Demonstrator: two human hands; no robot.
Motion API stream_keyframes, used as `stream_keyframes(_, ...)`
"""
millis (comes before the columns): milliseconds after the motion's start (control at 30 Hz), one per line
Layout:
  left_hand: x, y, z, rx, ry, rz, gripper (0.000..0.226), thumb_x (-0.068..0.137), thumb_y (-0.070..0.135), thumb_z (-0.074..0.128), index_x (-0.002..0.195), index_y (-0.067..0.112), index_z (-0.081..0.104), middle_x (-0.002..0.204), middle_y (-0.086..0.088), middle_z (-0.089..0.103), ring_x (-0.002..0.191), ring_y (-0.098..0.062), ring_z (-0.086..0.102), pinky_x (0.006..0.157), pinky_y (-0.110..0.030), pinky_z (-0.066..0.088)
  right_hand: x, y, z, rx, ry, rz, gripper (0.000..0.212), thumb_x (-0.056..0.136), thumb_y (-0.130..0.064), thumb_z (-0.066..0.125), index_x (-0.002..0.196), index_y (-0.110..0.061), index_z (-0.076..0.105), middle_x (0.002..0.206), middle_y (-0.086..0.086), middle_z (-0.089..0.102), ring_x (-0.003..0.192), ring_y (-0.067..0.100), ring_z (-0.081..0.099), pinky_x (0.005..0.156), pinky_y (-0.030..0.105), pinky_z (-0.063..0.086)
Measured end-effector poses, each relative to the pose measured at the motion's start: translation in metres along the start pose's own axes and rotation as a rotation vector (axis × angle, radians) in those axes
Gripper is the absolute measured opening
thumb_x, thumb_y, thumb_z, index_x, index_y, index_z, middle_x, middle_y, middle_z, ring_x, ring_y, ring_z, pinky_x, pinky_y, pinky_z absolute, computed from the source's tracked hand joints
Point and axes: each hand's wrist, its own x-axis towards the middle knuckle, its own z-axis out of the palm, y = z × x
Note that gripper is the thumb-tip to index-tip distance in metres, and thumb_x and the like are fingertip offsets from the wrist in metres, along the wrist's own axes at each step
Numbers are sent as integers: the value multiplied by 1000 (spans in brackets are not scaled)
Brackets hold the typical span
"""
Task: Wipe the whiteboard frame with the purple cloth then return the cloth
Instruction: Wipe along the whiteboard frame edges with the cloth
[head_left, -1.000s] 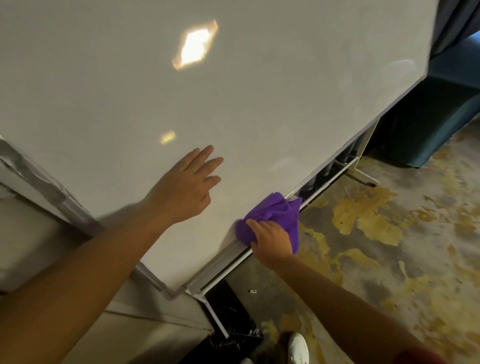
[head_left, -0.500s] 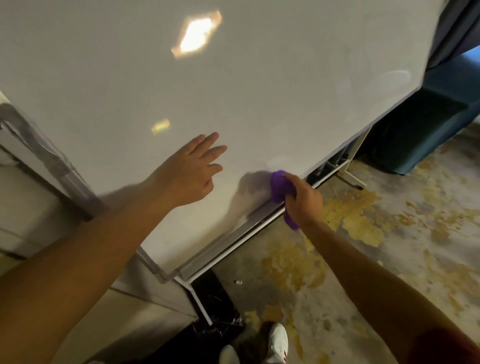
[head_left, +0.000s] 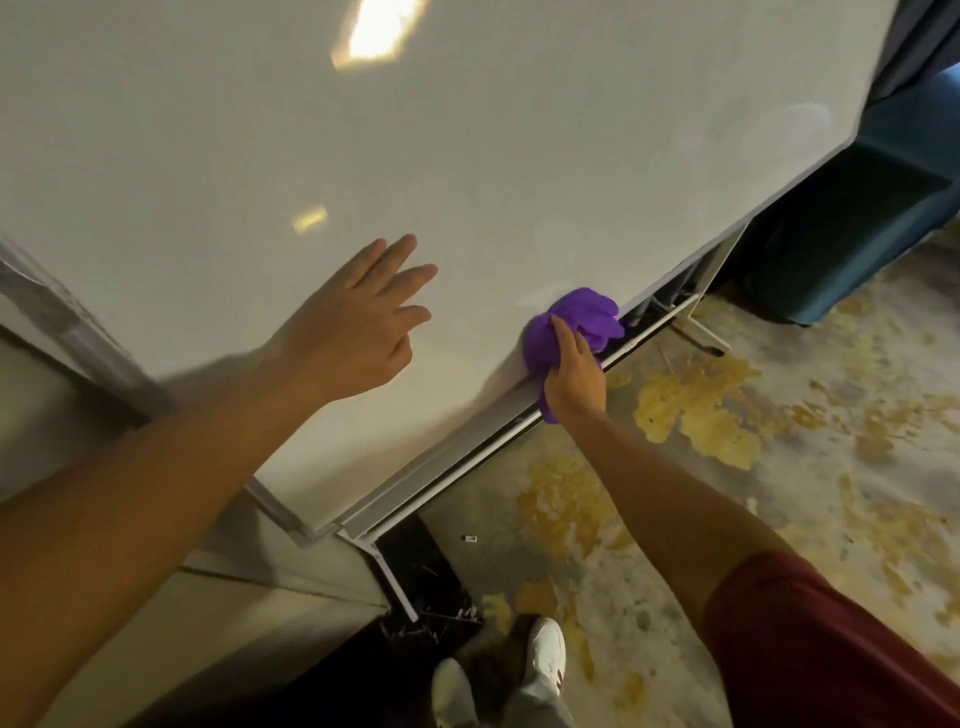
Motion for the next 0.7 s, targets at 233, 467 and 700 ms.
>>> stream_keyframes(233,-1,7,10,48,23,-12,55,105,39,28,137,16,66,169,-15,34,160,-43,17,130,-57,15,-34,4,19,-343,-59,-388,57,73,-4,68,124,-25,58,106,2,68,95,30,65,88,39,49)
stream_keyframes(467,1,6,6,76,-9,-11,55,103,43,33,139,18,66,169,-14,33,159,-43,18,130,-57,15,-101,-38,50,-303,-198,-661,59,72,-10,79,123,-29,56,106,-3,68,100,23,65,98,42,48)
stream_keyframes(700,-1,5,9,36,-19,-6,50,103,44,40,137,19,67,169,-12,34,160,-42,18,131,-56,14,-171,-93,84,-207,-359,-776,54,76,-10,74,123,-28,55,105,-3,68,101,23,63,97,41,49)
